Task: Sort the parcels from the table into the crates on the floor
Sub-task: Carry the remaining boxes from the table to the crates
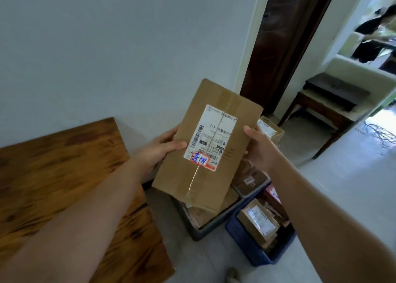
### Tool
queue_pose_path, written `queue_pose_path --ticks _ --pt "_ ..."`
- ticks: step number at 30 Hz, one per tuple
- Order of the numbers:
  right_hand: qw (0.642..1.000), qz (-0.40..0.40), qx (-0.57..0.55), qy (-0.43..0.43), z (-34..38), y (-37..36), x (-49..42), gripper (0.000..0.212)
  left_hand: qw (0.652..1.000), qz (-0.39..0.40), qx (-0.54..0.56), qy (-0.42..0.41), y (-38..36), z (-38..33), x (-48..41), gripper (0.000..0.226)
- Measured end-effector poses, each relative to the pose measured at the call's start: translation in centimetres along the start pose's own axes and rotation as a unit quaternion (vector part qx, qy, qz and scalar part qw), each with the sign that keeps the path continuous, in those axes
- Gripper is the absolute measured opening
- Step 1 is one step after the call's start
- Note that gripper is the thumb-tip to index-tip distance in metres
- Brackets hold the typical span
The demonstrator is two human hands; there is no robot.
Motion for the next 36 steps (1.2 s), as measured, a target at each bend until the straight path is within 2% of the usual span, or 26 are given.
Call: queue_pose_path --ticks 3,7,10,13,15,17,19,22,24,26,31,36 --pt "1.0 -0.001 -0.003 -0.025 2.5 3.6 -3.3 0.095 0.998 -0.063 -0.005 0.013 -1.6 -1.2 -4.2 0.07" --pt "0.999 -0.027 -0.036 -0.027 4.5 7.4 -7.3 0.079 0.98 -0.178 -0.079 0.043 -2.8 -2.7 -8.9 0.049" --pt "0.997 -0.035 -0.059 -0.037 4.9 8.7 -9.7 0.089 0.931 -0.33 -0.133 0.085 -1.9 -1.0 -10.5 0.054" --pt "0.994 -0.05 -0.071 -0.062 3.9 9.3 -11.8 0.093 0.887 -0.432 -0.091 0.14 -1.5 2.2 -9.8 0.075" --pt "0.991 -0.064 -0.082 -0.08 2.3 9.5 -13.2 0.092 0.882 -0.435 -0.013 0.182 -1.9 4.6 -9.4 0.083" --pt "0.988 -0.082 -0.089 -0.097 0.6 9.5 -14.3 0.092 0.891 -0.392 0.09 0.211 -2.8 6.7 -9.9 0.084" --pt "0.985 -0.092 -0.088 -0.115 -1.4 9.6 -15.5 0.094 0.897 -0.35 0.164 0.214 -3.4 8.5 -10.9 0.078" --pt "0.981 -0.112 -0.073 -0.144 -4.4 10.5 -17.0 0.098 0.877 -0.372 0.212 0.218 -2.7 11.3 -12.4 0.061" --pt "0.977 -0.124 -0.061 -0.16 -6.1 11.5 -17.8 0.1 0.864 -0.394 0.215 0.229 -1.7 13.1 -13.2 0.044" --pt "0.975 -0.13 -0.053 -0.17 -7.4 12.4 -18.5 0.103 0.864 -0.393 0.192 0.248 -0.9 15.0 -13.9 0.039" --pt "0.962 -0.185 -0.021 -0.198 -11.7 15.3 -19.3 0.102 0.849 -0.385 0.141 0.333 -0.1 21.0 -15.8 0.063" --pt "0.94 -0.241 0.003 -0.241 -17.1 21.0 -19.4 0.089 0.842 -0.369 0.092 0.383 -1.1 26.6 -18.4 0.052"
Point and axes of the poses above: each hand's wrist, its own x-axis away from the middle knuckle, its own y-axis out of the back of the hand, z = x × y, the point moved 3 cm from there along -x, towards the middle knuckle, and after that the axes turned 15 degrees about -x, right-handed, at the moved point
